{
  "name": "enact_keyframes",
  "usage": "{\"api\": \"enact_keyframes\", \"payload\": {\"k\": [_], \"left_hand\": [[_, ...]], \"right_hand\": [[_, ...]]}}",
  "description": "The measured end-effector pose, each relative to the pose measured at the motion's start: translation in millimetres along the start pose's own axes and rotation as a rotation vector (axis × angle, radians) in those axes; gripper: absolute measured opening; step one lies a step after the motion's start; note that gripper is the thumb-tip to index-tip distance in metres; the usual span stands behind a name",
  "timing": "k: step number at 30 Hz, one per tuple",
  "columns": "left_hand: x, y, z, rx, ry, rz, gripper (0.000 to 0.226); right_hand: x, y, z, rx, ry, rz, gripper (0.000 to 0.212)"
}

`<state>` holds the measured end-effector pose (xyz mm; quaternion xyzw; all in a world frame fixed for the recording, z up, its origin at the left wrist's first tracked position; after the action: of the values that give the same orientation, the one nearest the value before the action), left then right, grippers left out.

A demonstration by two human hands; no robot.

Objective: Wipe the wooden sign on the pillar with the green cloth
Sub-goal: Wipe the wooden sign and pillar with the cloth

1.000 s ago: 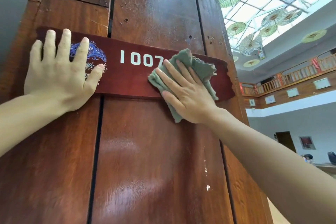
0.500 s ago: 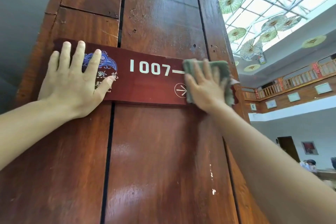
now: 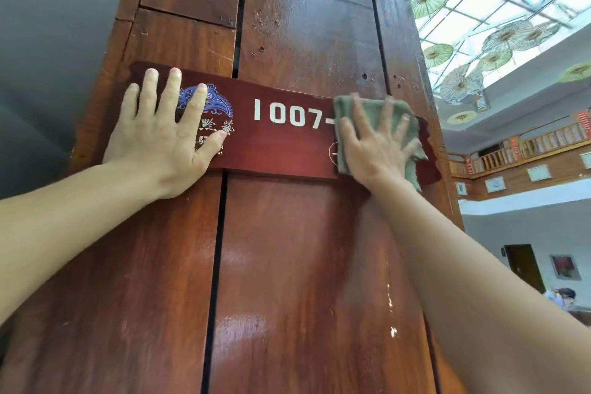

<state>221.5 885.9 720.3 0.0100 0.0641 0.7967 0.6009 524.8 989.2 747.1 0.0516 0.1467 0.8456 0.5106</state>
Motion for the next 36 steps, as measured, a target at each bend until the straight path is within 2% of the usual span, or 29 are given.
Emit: {"api": "enact_keyframes", "payload": {"k": [1, 2, 3, 4, 7, 8, 9, 11, 13, 14, 15, 17, 20, 22, 24, 27, 28, 29, 31, 34, 36], "left_hand": [[0, 0, 0, 0.003, 0.008, 0.002, 0.089], [1, 0, 0, 0.004, 0.01, 0.003, 0.087], [1, 0, 0, 0.002, 0.008, 0.003, 0.086], [1, 1, 0, 0.004, 0.003, 0.001, 0.085], [0, 5, -5, 0.041, -0.04, -0.025, 0.082], [0, 7, -9, 0.054, -0.069, -0.038, 0.082], [1, 10, -13, 0.067, -0.099, -0.048, 0.081], [4, 16, -25, 0.078, -0.151, -0.066, 0.077], [8, 23, -37, 0.074, -0.193, -0.093, 0.074], [11, 25, -44, 0.07, -0.208, -0.107, 0.074], [13, 27, -49, 0.06, -0.218, -0.126, 0.073], [17, 30, -57, 0.024, -0.236, -0.179, 0.074], [20, 36, -64, -0.073, -0.249, -0.215, 0.079], [22, 43, -69, -0.125, -0.238, -0.212, 0.083], [23, 46, -77, -0.153, -0.211, -0.213, 0.085], [24, 41, -89, -0.162, -0.189, -0.208, 0.087], [22, 38, -90, -0.151, -0.18, -0.233, 0.087], [21, 30, -89, -0.154, -0.179, -0.246, 0.087], [22, 49, -95, -0.202, -0.161, -0.182, 0.092], [20, 45, -98, -0.203, -0.119, -0.178, 0.098], [23, 43, -100, -0.215, -0.106, -0.146, 0.099]], "right_hand": [[1, -1, 3, 0.167, -0.002, 0.034, 0.061], [6, 9, 0, 0.246, -0.004, 0.045, 0.063], [13, 28, -7, 0.222, -0.003, 0.036, 0.065], [20, 51, -18, 0.103, -0.009, 0.02, 0.066], [32, 96, -63, -0.479, -0.016, -0.032, 0.061], [30, 93, -64, -0.591, -0.017, -0.065, 0.059], [24, 84, -55, -0.61, -0.014, -0.088, 0.059], [14, 59, -26, -0.38, 0.016, -0.097, 0.061], [8, 46, -5, 0.002, 0.052, -0.009, 0.064], [10, 53, -5, 0.125, 0.048, 0.016, 0.065], [14, 69, -12, 0.163, 0.035, 0.024, 0.066], [26, 115, -36, -0.014, 0.0, 0.012, 0.067], [36, 154, -81, -0.482, -0.033, -0.032, 0.066], [28, 147, -75, -0.601, -0.034, -0.057, 0.065], [22, 133, -53, -0.501, 0.004, -0.065, 0.063], [26, 139, -38, -0.078, 0.025, 0.025, 0.063], [29, 154, -44, -0.018, -0.006, 0.028, 0.064], [33, 169, -51, -0.036, -0.015, 0.028, 0.065], [49, 222, -77, -0.247, 0.002, 0.084, 0.066], [39, 224, -90, -0.575, -0.031, -0.04, 0.064], [34, 208, -76, -0.65, -0.017, -0.071, 0.064]]}}
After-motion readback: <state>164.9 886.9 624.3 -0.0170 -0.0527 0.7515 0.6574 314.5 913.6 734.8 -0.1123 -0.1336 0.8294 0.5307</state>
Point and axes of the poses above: each hand's wrist, its own z-axis towards the middle knuckle, its own x-axis out of the palm, y = z × x, the point moved 5 cm from there along z, towards the middle knuckle, and after that the axes turned 3 degrees about -y, right-handed, at the moved point
